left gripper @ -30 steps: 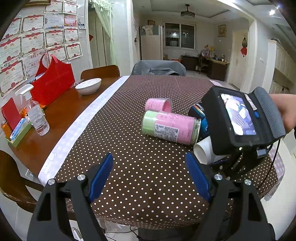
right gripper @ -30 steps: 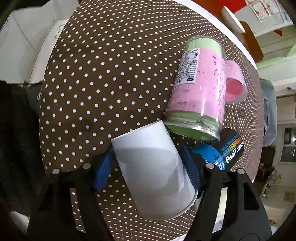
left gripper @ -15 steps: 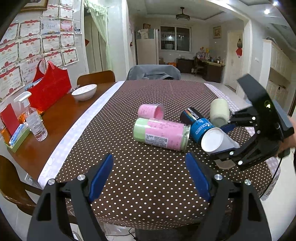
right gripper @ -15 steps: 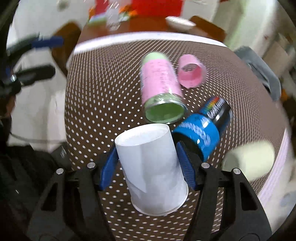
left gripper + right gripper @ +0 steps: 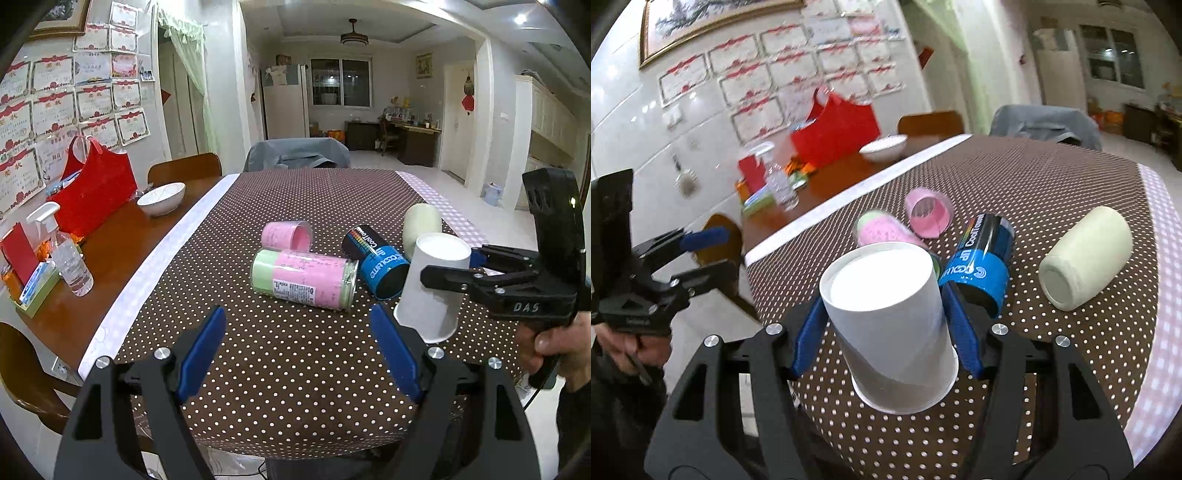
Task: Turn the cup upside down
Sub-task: 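Rotate the white cup rim-down with the right gripper and lower it, then open the right gripper and release the cup on the table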
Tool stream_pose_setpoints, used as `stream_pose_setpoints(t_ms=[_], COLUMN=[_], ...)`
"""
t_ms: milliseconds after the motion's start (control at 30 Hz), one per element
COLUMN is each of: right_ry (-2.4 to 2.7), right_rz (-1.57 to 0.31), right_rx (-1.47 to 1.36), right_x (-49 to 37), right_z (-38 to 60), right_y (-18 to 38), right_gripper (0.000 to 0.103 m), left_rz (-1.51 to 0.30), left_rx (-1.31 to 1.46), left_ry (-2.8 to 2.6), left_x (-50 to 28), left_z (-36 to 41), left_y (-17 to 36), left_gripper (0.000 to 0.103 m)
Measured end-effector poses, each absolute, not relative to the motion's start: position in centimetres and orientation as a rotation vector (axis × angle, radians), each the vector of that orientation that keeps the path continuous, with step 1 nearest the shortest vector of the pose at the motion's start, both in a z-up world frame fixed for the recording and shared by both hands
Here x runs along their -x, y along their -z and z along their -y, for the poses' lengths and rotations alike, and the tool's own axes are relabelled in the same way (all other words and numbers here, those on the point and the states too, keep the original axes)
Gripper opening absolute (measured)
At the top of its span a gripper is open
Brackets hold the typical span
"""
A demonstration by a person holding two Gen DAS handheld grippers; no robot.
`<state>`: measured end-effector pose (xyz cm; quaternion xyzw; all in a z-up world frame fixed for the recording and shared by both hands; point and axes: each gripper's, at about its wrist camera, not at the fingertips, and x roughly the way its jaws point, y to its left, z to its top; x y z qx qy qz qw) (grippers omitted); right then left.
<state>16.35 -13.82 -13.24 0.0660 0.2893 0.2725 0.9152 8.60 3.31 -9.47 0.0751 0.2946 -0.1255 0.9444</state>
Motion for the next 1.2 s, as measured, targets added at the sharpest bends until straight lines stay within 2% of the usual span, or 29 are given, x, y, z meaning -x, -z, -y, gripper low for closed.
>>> stream_pose_setpoints(t_ms=[167,567,700,733,1200], right_ry=[-0.471,-0.368,-0.342,-0.337,-0.221], right_rz=[-0.549,-0.589,-0.582,-0.58,-0.49], right_rx=[-0.167,-0.145,-0.176,-0.181,-0.195], right_x=[-16.2,-16.2,-15.5,-15.3,-11.9], right_z=[13.8,13.1,13.5,13.6,14.6], right_y=[14.5,17.3,17.3,17.2,11.4], right_gripper=[0.061,0.063,0.093,0.095,0.097], left_rz=[-0.596,-0.598,-0.597,-0.596,-0.539], left_rx=[-0.15,-0.156,-0.159,-0.16,-0.179], left_ry=[0.252,0.258,0.259,0.259,0.263], left_x=[-8.4,-8.3,-8.2,-8.2,-7.1], left_z=[-3.4,-3.0,-2.8,-2.7,-1.2], left_y=[9.3,9.5,9.5,9.5,7.6], left_gripper=[0.079,0.079,0.079,0.079,0.079])
